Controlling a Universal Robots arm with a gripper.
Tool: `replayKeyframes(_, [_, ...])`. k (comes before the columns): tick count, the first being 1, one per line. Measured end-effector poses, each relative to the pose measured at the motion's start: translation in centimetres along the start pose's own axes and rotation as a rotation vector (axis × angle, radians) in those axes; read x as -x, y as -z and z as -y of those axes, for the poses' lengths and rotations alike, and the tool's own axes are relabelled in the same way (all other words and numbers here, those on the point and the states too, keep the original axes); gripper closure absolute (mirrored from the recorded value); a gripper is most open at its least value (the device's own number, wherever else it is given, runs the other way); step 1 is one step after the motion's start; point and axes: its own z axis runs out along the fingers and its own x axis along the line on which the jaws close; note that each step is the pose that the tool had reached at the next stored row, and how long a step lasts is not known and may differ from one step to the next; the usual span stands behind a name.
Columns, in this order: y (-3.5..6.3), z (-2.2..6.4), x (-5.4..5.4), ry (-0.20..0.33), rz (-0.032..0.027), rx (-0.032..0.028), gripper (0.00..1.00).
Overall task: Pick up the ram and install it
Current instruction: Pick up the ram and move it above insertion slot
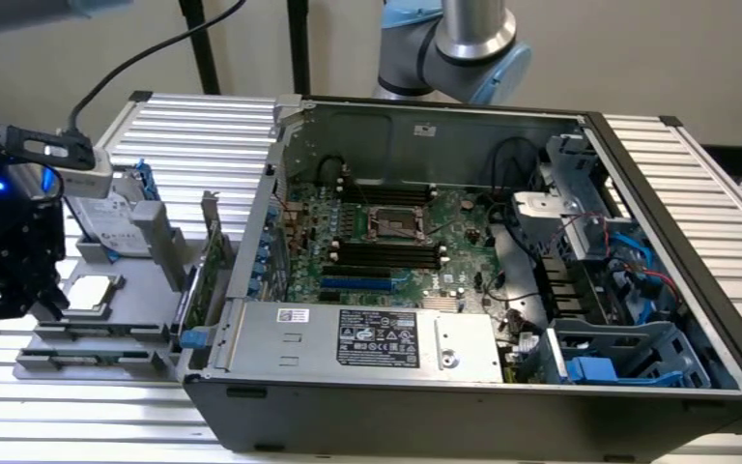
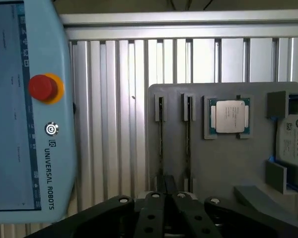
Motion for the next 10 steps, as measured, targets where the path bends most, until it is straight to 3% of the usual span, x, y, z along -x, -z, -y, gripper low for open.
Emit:
replayKeyframes(5, [-0.14, 0.0, 0.0, 0.001, 0.0006, -0.0005, 0.64])
replayKeyframes(10, [-0.94, 0.0, -0.02, 0.007, 0.0001, 0.0009, 0.64])
